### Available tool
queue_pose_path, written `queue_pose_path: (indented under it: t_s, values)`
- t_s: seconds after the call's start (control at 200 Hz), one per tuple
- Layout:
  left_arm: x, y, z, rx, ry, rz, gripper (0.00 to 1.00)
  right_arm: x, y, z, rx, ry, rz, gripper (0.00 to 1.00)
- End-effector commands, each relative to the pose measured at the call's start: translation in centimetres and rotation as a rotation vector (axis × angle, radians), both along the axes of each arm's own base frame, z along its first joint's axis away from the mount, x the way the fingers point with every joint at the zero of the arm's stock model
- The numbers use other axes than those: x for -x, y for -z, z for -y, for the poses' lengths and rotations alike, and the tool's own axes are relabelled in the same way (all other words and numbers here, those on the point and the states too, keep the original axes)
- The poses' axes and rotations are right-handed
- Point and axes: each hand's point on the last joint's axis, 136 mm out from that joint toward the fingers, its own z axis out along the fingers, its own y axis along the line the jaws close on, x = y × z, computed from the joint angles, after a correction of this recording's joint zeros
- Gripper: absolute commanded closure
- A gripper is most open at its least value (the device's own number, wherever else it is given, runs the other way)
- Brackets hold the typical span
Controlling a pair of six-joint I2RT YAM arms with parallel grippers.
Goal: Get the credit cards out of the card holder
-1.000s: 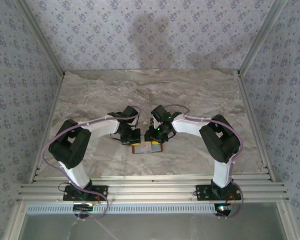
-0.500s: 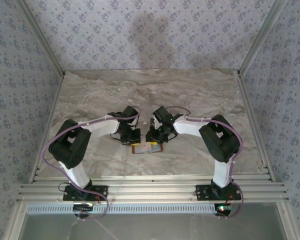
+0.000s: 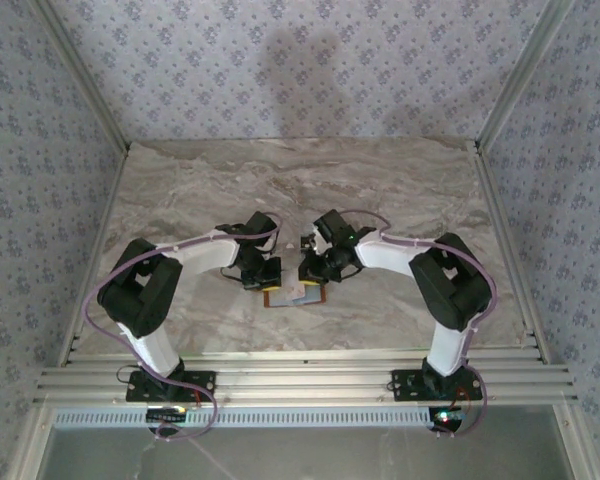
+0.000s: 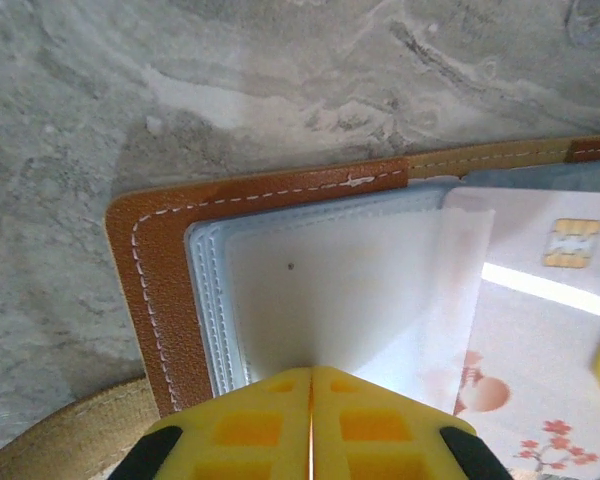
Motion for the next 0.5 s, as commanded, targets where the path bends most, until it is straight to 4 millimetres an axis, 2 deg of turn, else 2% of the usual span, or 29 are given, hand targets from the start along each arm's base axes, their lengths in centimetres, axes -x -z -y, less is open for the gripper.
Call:
queue_pose_path:
  t_s: [0.0,0.22,0.355,0.49,0.495]
  values:
    - [0.5,0.5,-1.1,-0.066,0.014,-0.018,0.91,0.5,-0.3,1.8,0.049,0.006,0.006,0.93]
    - [-0.4,-1.1,-0.4,-0.041,0.02,0.019,0.9,-0.2,-2.9,2.8,0.038,0.007,0.049,0.96]
    - [-1.0,-2.6,0.0,-0.02,0.022,0.055,0.9,-0.7,-4.5,3.9,0.065,-0.1,0.121,1.0]
    - [-1.2,-3.7,-0.2,-0.014,0.017,0.094,0.9,-1.0,-6.2,5.3,0.134,-0.266,0.241,1.0]
    - [-1.2,-3.7,-0.3,-0.014,0.017,0.095,0.89,-1.4,-6.7,5.2,0.132,-0.268,0.258,1.0]
